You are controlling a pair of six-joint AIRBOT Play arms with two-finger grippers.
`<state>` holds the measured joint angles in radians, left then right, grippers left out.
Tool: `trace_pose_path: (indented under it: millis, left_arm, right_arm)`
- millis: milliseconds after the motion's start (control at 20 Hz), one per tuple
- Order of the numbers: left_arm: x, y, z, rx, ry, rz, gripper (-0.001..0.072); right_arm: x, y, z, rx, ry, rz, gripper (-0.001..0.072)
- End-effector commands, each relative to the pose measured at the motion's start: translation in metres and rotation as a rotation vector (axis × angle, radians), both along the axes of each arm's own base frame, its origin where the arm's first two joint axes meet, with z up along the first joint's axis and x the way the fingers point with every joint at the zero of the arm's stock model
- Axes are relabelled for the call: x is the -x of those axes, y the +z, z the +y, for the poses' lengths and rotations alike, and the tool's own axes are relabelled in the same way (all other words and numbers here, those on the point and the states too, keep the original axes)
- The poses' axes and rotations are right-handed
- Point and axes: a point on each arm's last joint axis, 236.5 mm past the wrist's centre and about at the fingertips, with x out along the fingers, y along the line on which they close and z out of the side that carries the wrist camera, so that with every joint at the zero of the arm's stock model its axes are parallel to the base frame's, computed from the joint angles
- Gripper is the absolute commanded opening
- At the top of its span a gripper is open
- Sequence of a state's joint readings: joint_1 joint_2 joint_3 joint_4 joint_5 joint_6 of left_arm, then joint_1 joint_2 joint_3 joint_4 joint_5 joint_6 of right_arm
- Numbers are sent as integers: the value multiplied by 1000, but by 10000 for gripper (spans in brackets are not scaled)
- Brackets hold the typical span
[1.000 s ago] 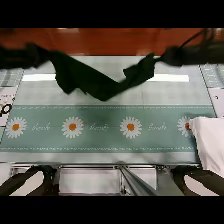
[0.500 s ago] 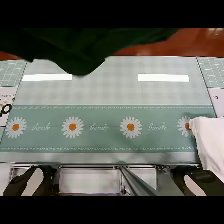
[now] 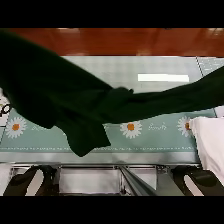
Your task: Fold the shirts.
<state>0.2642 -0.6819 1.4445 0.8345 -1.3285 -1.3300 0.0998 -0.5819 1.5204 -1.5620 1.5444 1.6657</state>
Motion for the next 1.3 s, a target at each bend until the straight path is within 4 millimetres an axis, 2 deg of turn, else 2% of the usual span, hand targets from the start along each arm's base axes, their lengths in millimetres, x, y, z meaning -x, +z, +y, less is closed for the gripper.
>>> trace_pose_path:
  millis: [0, 50, 150, 250, 350, 500, 550, 600, 650, 700, 750, 850, 900, 950, 1000, 1050, 1150, 1250]
  left_arm:
    - [-13, -129, -26, 99, -103, 326, 19]
    - [-25, -172, -31, 114, -105, 390, 19]
    - [-53, -240, -29, 158, -30, 481, 19]
    - [-86, -287, -16, 182, 63, 542, 19]
    - [-119, -317, -6, 215, 132, 581, 19]
    - [-156, -344, -11, 291, 150, 658, 39]
    - [-165, -350, -12, 299, 142, 681, 193]
    - [-171, -353, -13, 292, 121, 704, 501]
    - [-173, -351, -11, 281, 88, 732, 507]
    - [-172, -343, -4, 271, 55, 757, 507]
    - [-170, -334, 14, 246, 47, 769, 507]
    - [-154, -329, 67, 183, 112, 790, 507]
    - [-138, -332, 92, 186, 161, 815, 507]
    - [-118, -340, 107, 223, 212, 841, 507]
    - [-98, -351, 112, 265, 252, 868, 507]
    - [-73, -370, 108, 326, 288, 910, 507]
    - [-34, -398, 73, 445, 263, 972, 507]
    - [-28, -403, 37, 591, 237, 968, 507]
  right_arm:
    - [-16, -109, 10, -2, 19, 281, 23]
    - [-30, -139, 9, 7, 9, 331, 23]
    - [-59, -192, 2, 41, -25, 421, 23]
    - [-88, -230, -11, 104, -68, 502, 23]
    - [-122, -265, -23, 141, -107, 559, 23]
    - [-158, -307, -31, 5, -183, 665, 24]
    - [-168, -316, -31, -72, -209, 690, 44]
    - [-177, -319, -29, -162, -227, 710, 266]
    - [-182, -313, -22, -235, -172, 731, 419]
    - [-183, -302, -24, -272, -136, 742, 420]
    - [-179, -289, -39, -260, -128, 742, 419]
    - [-155, -275, -87, -191, -206, 759, 419]
    - [-138, -276, -107, -180, -262, 771, 419]
    - [-122, -283, -118, -204, -309, 773, 418]
    - [-111, -296, -119, -249, -337, 762, 418]
    - [-99, -317, -110, -298, -345, 759, 418]
    - [-80, -356, -80, -399, -311, 789, 418]
    - [-75, -378, -54, -507, -292, 796, 418]
